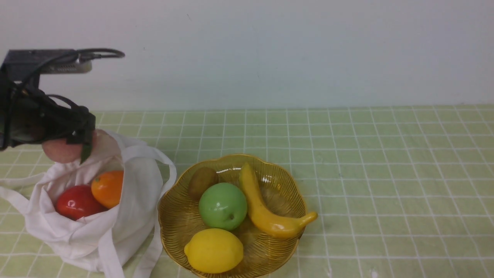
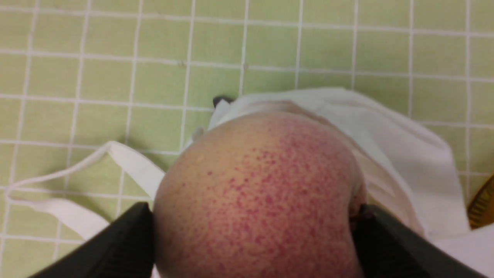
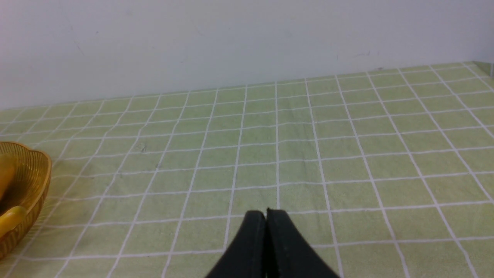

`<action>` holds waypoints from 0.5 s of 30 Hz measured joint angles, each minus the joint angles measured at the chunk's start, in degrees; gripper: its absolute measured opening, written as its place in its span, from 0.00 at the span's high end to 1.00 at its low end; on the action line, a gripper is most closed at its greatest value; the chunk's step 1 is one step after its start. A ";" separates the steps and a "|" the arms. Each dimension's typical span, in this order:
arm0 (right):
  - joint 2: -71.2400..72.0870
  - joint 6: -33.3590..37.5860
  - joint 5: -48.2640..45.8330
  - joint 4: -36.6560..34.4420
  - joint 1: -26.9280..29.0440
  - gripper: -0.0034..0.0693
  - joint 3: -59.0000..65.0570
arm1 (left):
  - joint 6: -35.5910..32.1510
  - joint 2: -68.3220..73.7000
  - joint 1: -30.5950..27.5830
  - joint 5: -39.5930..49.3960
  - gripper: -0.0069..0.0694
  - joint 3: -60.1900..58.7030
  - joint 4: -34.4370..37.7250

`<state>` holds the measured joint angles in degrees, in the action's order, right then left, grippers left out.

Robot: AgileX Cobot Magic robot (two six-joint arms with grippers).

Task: Take the fruit out of the bag on the green coffee tablecloth and place them on the plate.
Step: 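Reach into the cloth bag and grasp the peach with the left gripper, then move the peach from the bag and place it on the plate with the left gripper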

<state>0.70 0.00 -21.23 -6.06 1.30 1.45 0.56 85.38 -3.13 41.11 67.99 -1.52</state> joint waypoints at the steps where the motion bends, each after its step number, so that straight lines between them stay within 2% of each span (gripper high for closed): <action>1: 0.00 0.00 0.00 0.00 0.00 0.97 0.00 | 0.00 -0.41 0.00 1.34 0.13 0.61 -0.10; 3: 0.00 0.00 0.00 0.00 0.00 0.97 0.00 | 0.00 -1.88 0.00 4.86 0.13 3.09 -0.29; 6: 0.00 0.00 0.00 0.00 0.00 0.97 0.00 | 0.00 -4.08 0.00 15.49 0.13 7.76 0.84; 10: 0.00 0.00 0.00 0.00 0.00 0.97 0.00 | -0.05 -4.87 0.00 22.62 0.13 9.27 7.39; 11: 0.00 0.00 0.00 0.00 0.00 0.97 0.00 | -0.95 -4.58 0.35 24.98 0.13 9.27 11.94; 15: 0.00 0.00 0.00 0.00 0.00 0.97 0.00 | -5.03 -3.00 2.61 25.65 0.13 8.35 18.59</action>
<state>0.70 0.00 -21.23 -6.06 1.30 1.45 -4.47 82.38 -0.51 66.76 76.34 17.07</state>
